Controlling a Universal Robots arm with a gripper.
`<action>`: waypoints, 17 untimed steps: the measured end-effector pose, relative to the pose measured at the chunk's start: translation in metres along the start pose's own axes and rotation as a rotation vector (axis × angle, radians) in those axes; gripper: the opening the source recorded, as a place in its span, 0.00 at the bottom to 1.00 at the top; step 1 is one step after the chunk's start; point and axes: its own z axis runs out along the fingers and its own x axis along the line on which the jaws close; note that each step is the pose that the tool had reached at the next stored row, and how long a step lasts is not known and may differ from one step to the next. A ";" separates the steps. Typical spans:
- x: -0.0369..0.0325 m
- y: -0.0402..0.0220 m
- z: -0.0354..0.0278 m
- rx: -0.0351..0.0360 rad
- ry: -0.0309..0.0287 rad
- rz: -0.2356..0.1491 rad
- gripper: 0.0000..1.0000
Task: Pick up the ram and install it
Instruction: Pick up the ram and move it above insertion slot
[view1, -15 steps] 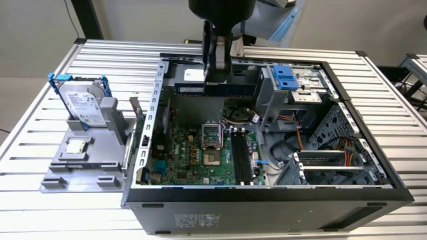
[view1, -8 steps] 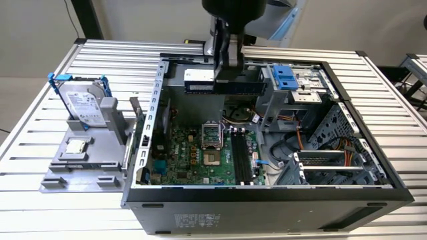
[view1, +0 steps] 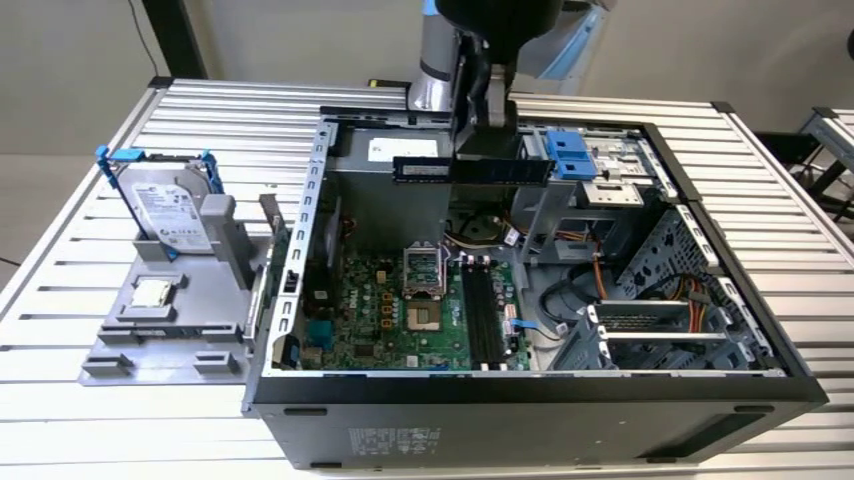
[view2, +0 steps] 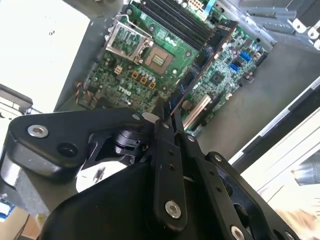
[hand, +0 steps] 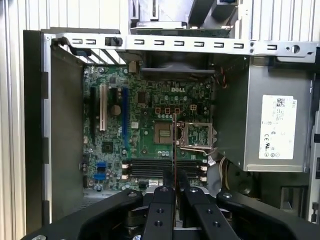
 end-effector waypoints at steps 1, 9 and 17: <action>-0.0007 -0.0029 -0.0001 0.0000 0.0000 0.000 0.00; -0.0035 -0.0308 -0.0005 0.0000 -0.0002 0.005 0.00; -0.0047 -0.0398 -0.0002 0.0001 -0.0008 0.023 0.00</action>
